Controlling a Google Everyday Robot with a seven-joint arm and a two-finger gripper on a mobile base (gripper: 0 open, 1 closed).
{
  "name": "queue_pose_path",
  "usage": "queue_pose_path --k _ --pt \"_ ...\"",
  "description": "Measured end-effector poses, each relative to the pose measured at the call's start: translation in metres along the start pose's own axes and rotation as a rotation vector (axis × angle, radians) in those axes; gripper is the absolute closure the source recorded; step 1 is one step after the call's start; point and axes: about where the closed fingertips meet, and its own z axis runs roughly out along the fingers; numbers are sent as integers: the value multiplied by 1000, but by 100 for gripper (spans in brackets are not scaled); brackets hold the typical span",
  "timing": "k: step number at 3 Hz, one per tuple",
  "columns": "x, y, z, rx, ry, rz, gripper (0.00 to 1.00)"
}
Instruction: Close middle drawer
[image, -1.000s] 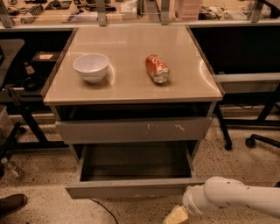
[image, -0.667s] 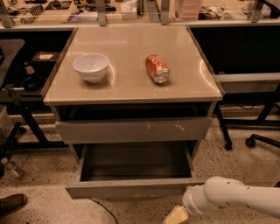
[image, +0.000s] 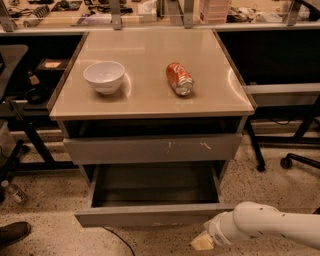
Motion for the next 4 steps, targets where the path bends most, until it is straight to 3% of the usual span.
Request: queue_pose_path --k 2,3,4 --pt "-12 -3 4 -14 -26 -21 88" --pt "-28 -6 14 -28 -52 -61 100" --pt "-39 -5 22 -38 -73 -101 100"
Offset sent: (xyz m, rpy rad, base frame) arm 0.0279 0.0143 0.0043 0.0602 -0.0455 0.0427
